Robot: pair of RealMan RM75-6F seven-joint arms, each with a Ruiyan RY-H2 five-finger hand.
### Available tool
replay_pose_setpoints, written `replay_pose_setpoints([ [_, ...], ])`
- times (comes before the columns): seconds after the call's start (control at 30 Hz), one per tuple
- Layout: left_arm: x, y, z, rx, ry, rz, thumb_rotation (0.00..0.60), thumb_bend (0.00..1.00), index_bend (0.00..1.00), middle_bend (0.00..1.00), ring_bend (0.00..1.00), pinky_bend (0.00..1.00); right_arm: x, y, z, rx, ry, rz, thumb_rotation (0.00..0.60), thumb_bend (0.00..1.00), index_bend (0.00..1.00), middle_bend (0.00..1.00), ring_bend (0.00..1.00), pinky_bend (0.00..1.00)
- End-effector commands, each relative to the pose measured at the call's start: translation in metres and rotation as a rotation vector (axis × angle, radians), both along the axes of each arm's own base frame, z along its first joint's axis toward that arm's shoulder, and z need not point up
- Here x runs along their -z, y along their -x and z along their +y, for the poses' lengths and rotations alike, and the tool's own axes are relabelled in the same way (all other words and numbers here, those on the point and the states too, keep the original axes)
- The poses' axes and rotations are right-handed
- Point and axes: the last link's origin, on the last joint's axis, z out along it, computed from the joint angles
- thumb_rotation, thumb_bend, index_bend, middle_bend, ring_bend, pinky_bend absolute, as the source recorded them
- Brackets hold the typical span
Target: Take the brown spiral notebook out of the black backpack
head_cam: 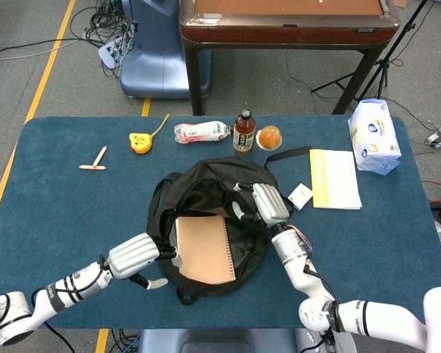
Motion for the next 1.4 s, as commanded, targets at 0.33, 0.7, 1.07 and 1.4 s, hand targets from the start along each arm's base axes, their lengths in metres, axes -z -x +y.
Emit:
replay_pose_setpoints([
  [0.33,0.035,-0.006,0.03,-0.024,0.025,0.057,0.6,0.27,0.36,0.4,0.38,0.43,-0.001,-0.005,0.006,-0.023,-0.012,-0.043,0.6,0.52,0.6,0.5,0.34,0.23],
  [0.7,0.057,0.016,0.052,0.03,-0.09,0.171,0.6,0.27,0.37,0.4,0.38,0.43,-0.005,-0.002,0.012,-0.025,-0.02,-0.062,0.6,0.52,0.6,0.5,0.34,0.23],
  [1.07,0.051,0.007,0.055,0.009,-0.16,0.076,0.6,0.27,0.41,0.4,0.38,0.43,-0.007,-0.004,0.015,-0.038,-0.029,-0.072,0.6,0.52,0.6,0.49,0.34,0.23],
  [1.4,0.062,-0.01,0.065,0.06,-0.175,0.065,0.6,0.27,0.45,0.41,0.4,0.45,-0.012,-0.005,0.018,-0.048,-0.032,-0.077,0.6,0.52,0.6,0.49,0.34,0.23],
])
